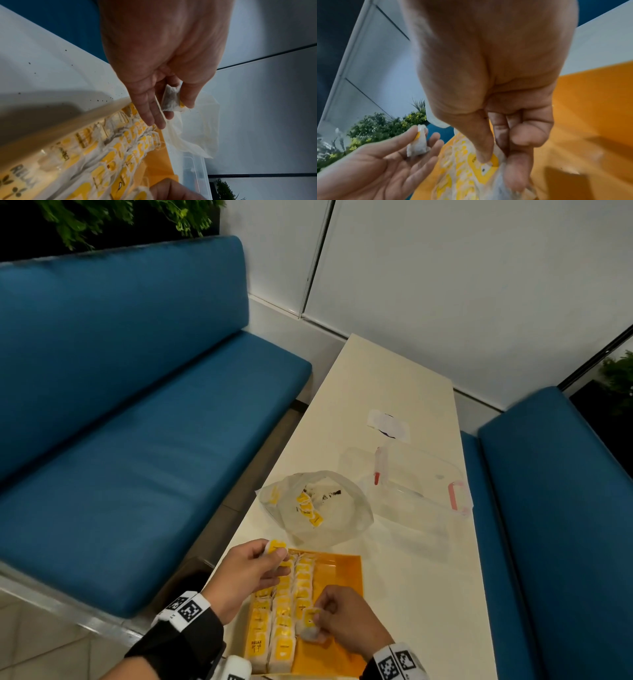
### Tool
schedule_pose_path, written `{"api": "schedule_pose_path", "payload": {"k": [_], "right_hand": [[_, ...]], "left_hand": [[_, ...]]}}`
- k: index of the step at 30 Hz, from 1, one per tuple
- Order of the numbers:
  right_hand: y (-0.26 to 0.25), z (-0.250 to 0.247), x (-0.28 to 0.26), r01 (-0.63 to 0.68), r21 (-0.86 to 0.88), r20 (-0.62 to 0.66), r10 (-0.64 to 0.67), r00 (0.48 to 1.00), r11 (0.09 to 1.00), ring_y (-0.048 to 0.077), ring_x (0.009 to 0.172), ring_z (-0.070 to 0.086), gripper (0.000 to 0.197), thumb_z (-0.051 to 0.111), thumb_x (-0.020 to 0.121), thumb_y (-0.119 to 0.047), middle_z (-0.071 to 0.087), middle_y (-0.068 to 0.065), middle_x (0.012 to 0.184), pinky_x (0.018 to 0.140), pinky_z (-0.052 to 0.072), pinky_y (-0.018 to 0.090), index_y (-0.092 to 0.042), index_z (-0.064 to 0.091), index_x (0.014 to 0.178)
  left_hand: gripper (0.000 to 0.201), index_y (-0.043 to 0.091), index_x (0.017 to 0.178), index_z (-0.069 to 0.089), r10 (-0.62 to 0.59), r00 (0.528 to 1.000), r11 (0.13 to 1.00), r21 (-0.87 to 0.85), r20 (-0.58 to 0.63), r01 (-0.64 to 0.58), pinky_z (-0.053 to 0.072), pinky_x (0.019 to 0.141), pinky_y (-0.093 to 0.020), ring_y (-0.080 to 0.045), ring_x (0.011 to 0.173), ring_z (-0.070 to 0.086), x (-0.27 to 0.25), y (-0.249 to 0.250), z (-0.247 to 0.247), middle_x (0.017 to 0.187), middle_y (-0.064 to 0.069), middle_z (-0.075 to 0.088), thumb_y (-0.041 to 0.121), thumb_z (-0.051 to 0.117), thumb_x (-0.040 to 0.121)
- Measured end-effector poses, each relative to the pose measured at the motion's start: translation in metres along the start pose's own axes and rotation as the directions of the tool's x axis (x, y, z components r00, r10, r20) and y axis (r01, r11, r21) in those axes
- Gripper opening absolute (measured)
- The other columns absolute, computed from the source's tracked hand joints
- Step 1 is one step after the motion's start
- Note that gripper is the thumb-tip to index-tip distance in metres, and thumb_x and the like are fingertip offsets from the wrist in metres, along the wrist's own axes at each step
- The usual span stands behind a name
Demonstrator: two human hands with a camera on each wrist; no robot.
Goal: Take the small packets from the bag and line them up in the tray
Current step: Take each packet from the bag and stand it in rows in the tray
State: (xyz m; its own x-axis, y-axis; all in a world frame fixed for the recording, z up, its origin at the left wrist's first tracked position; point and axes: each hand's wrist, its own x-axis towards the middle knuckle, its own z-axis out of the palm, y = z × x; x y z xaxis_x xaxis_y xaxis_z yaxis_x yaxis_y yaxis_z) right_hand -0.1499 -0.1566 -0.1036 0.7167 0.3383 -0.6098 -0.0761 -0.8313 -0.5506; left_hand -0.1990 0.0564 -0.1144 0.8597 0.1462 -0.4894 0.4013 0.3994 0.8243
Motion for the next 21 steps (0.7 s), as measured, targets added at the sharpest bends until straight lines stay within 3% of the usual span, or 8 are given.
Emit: {"api": "schedule_pose_path", "payload": {"k": [3,5,14,18,21], "right_hand": [[-0.001,0.010,0.000,-0.037,-0.035,0.044,0.039,0.998,0.999,0.005,0.056,0.065,0.008,0.063,0.086,-0.014,0.069,-0.003,0.067,0.061,0.055,0.021,-0.022,0.061,0.085],[-0.001,0.015,0.000,-0.058,-0.042,0.045,0.059,0.997,0.997,0.004,0.052,0.064,0.010,0.064,0.087,-0.012,0.068,-0.004,0.069,0.056,0.053,0.021,-0.022,0.060,0.084],[0.005,0.028,0.004,-0.050,0.018,-0.069,0.051,0.996,0.999,0.010,0.056,0.068,0.006,0.068,0.087,-0.015,0.065,-0.004,0.073,0.067,0.058,0.032,-0.014,0.063,0.090],[0.009,0.034,0.003,-0.053,0.014,-0.115,0.054,0.992,0.999,0.013,0.057,0.069,0.014,0.069,0.087,-0.020,0.069,0.000,0.073,0.068,0.058,0.034,-0.019,0.055,0.086],[0.011,0.036,0.003,-0.049,0.002,-0.153,0.049,0.987,0.999,0.019,0.065,0.071,0.022,0.070,0.085,-0.024,0.072,0.004,0.080,0.068,0.057,0.034,-0.022,0.048,0.082]], "left_hand": [[0.017,0.005,0.098,0.071,0.008,1.000,1.000,0.011,0.009,-0.008,0.060,0.087,-0.039,-0.026,0.097,0.076,0.000,0.001,0.000,0.101,-0.011,0.079,0.022,0.070,0.095],[0.020,0.004,0.099,0.071,0.018,1.000,0.999,0.039,0.008,-0.018,0.061,0.085,-0.038,-0.027,0.097,0.077,0.000,0.001,0.000,0.098,-0.012,0.079,0.023,0.071,0.094],[0.021,0.004,0.099,0.070,0.015,1.000,0.998,0.055,-0.012,-0.014,0.062,0.086,-0.040,-0.026,0.094,0.077,0.002,0.000,0.000,0.094,-0.013,0.079,0.022,0.075,0.090],[0.022,0.004,0.099,0.070,0.021,1.000,0.997,0.071,-0.017,-0.020,0.061,0.087,-0.041,-0.024,0.093,0.077,0.003,0.001,0.002,0.093,-0.011,0.079,0.024,0.075,0.091],[0.022,0.005,0.099,0.070,0.021,1.000,0.997,0.074,-0.020,-0.020,0.061,0.088,-0.042,-0.023,0.093,0.077,0.003,0.000,0.001,0.093,-0.011,0.079,0.025,0.074,0.091]]}}
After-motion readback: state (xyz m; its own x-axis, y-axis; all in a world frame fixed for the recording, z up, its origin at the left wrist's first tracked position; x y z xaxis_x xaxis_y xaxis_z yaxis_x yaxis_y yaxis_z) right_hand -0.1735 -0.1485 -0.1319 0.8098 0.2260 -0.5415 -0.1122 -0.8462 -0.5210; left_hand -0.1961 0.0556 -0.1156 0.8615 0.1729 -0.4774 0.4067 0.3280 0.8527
